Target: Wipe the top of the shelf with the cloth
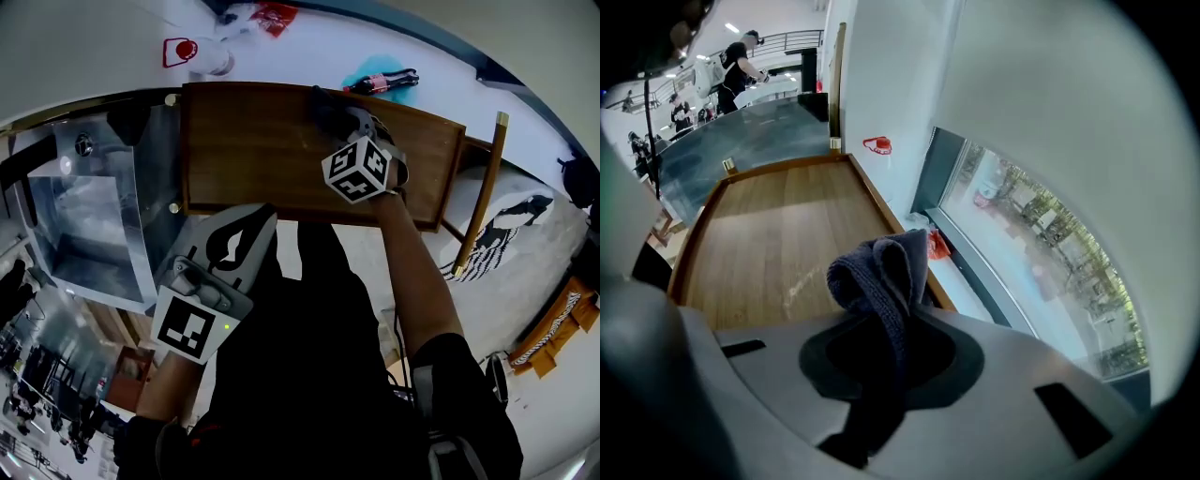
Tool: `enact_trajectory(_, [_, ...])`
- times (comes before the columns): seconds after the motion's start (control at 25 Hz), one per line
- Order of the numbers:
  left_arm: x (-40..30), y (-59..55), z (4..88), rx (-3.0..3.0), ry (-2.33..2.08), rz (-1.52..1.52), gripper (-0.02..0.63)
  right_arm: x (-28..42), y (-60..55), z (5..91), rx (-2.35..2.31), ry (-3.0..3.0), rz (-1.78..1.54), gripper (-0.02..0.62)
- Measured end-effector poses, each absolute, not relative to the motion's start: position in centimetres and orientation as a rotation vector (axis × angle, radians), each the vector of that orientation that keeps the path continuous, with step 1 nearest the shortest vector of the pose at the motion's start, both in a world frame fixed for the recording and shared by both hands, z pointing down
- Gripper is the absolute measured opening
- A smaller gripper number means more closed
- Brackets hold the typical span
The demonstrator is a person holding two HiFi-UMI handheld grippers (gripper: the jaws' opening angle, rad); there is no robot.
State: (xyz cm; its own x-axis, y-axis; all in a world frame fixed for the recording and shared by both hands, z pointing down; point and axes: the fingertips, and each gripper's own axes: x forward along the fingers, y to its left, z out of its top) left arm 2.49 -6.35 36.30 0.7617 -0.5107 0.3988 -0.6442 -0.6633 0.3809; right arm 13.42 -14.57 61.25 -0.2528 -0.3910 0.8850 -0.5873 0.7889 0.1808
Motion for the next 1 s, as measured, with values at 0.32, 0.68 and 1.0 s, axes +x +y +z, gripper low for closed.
enact_trajectory(0.32, [5.5, -5.9, 36.1, 2.468, -0.832, 0.366, 0.021, 17.5, -13.9, 61.3, 0.788, -1.851, 0.252, 0.049])
enact_trajectory(0.68, [8.9, -5.2, 36.2, 2.483, -0.786, 0.379, 0.021, 22.0, -13.2, 61.4, 0.837, -1.819, 0.278, 0.049])
enact_trajectory(1.0, [11.6, -4.8, 36.3, 2.489, -0.744, 0.401, 0.021, 25.9, -12.7, 61.4, 0.868, -1.792, 0.287, 0.049])
